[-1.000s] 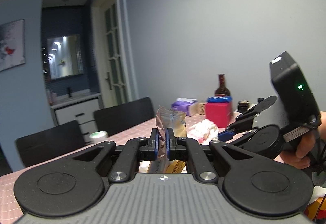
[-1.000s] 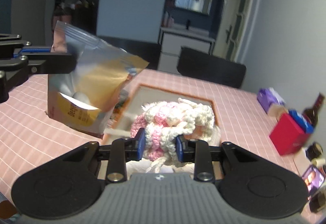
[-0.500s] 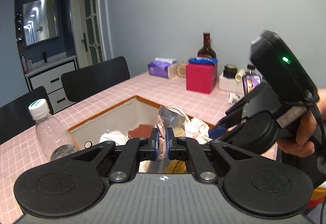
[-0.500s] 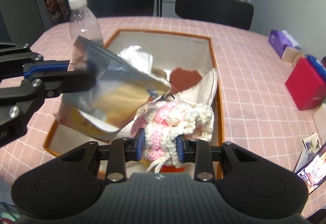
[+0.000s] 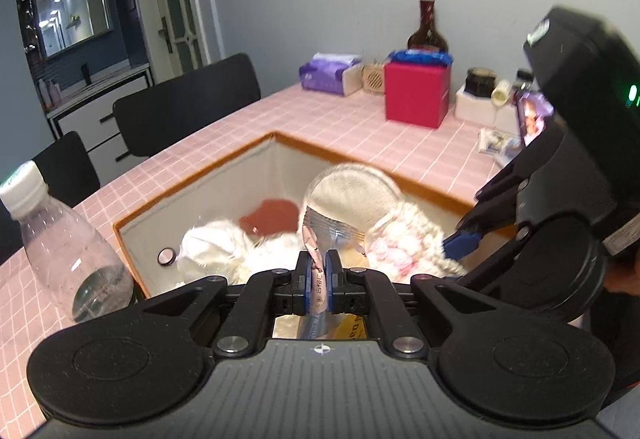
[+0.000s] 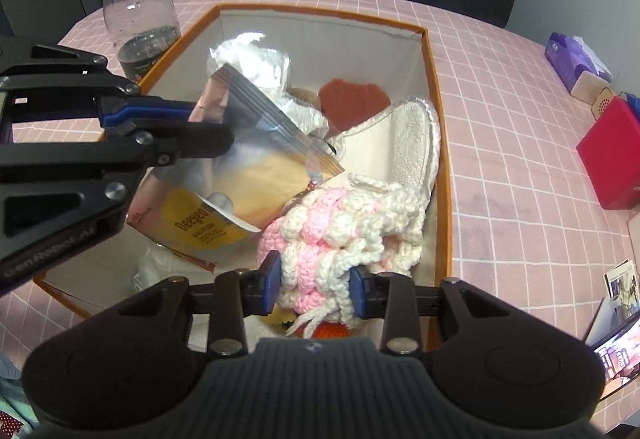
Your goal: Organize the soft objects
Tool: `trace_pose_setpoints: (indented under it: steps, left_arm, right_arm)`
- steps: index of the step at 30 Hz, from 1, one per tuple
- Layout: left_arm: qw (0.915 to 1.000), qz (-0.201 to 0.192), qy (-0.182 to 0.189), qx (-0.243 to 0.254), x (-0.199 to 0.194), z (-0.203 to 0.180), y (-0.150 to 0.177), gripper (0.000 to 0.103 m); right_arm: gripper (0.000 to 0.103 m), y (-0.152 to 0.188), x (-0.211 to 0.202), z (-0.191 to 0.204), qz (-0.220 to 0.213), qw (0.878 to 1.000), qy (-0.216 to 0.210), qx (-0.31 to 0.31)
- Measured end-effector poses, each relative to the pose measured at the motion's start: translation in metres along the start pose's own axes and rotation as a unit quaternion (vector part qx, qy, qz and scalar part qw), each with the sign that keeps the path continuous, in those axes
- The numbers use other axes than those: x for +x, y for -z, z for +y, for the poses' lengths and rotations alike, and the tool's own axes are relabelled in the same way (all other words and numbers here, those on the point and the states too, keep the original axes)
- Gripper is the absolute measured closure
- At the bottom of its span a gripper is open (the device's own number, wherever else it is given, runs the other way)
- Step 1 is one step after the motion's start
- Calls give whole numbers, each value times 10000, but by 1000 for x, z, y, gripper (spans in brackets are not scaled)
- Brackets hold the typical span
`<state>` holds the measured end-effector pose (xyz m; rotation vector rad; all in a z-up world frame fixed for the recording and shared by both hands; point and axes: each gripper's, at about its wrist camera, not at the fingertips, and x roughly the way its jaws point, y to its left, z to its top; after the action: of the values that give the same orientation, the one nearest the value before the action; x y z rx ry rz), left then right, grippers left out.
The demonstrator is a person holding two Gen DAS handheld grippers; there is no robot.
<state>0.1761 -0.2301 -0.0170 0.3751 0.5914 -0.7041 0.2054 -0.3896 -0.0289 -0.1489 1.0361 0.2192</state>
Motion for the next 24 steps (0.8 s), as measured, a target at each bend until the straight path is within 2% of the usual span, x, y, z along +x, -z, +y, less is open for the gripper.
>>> trace_pose_setpoints:
  steps: [5, 8, 13, 17, 20, 24]
  left_arm:
    - [9994, 266, -168, 141, 13, -1, 2, 89]
    - [9988, 285, -307, 260, 16, -3, 3, 87]
    - [9988, 274, -261, 322, 10, -4, 2, 86]
    - [9979, 39, -454, 470, -4, -7, -3, 76]
    - [9972, -164, -510, 524, -20, -7, -6, 74]
    - [9961, -486, -565, 475, -45, -5, -10, 70]
  right_arm:
    - [63, -3, 5, 5, 41, 9997, 91, -202]
    - [59, -4, 8, 8, 90, 9994, 132, -319]
    - [55, -7, 3, 6, 168, 9994, 119, -287]
    - [54, -7, -7, 8, 127, 9988, 234, -413]
    - [36, -6, -18, 10, 104, 9985, 305, -442]
    - [35, -6, -39, 18, -91, 9971, 473, -598]
